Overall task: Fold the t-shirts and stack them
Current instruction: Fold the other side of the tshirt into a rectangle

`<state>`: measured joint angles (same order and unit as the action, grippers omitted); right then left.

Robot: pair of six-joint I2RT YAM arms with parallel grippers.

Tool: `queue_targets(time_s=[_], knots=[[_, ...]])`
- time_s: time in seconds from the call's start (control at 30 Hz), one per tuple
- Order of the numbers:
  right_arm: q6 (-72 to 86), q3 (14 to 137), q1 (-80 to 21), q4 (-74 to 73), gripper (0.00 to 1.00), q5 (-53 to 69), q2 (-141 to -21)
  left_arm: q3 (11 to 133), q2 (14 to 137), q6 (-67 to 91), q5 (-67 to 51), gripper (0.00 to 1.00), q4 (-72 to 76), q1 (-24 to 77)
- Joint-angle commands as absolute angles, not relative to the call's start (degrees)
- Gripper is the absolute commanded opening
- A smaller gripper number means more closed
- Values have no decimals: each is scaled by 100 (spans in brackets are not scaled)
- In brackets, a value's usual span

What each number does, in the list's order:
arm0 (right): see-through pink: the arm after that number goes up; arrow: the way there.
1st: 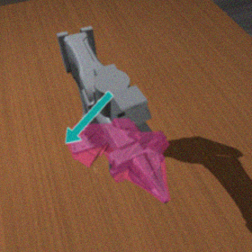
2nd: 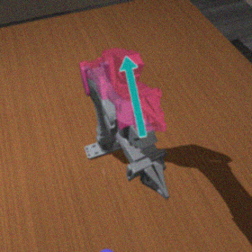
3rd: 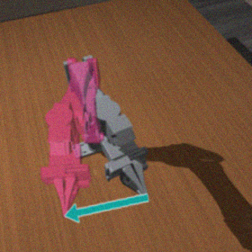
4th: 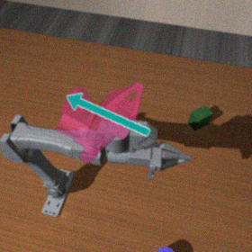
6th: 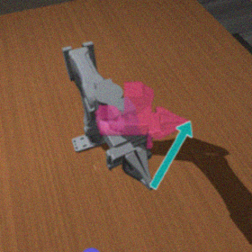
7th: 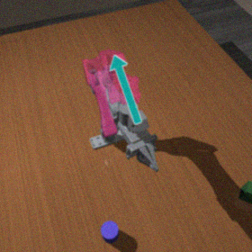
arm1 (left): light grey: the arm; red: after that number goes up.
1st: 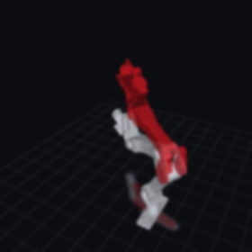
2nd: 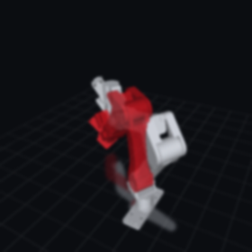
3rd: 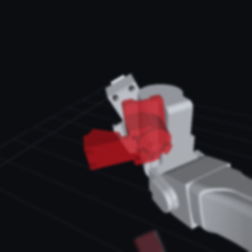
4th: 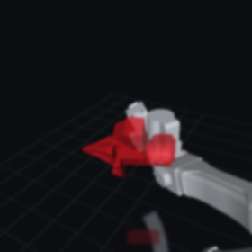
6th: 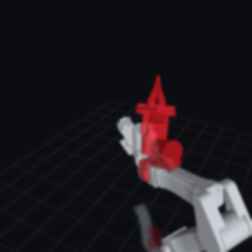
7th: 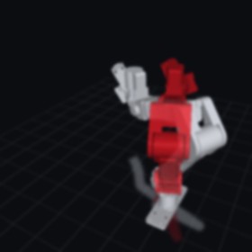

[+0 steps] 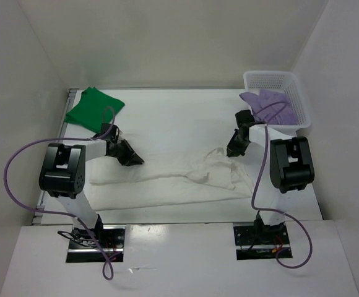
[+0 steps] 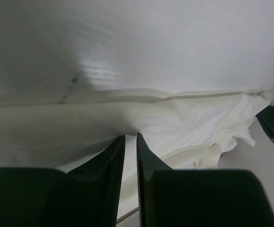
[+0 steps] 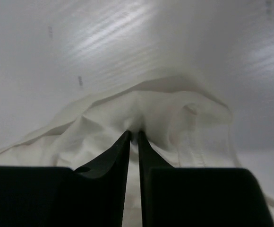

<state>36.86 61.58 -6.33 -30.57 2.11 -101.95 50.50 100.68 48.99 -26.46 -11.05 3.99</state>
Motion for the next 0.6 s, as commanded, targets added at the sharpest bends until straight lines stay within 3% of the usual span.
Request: queue_targets(time_s=[0.0, 0.2, 0.4, 0.5, 0.57], knots=[[3981, 6511, -1053, -2338, 14, 211, -10687, 5194, 10397, 4852, -2057, 23, -932, 80], [4104, 7625, -1178, -2206, 10, 149, -11521, 5528, 10644, 4852, -2117, 22, -1213, -105], [3911, 9069, -1055, -2750, 10, -245, -12190, 5922, 10151, 4852, -1916, 22, -1283, -447], [3797, 9404, -976, -2936, 17, -298, -12252, 6396, 10493, 4686, -1916, 22, -1537, -773], [3727, 9457, -976, -2936, 28, -299, -11885, 6748, 10791, 4536, -1575, 22, -1695, -773]])
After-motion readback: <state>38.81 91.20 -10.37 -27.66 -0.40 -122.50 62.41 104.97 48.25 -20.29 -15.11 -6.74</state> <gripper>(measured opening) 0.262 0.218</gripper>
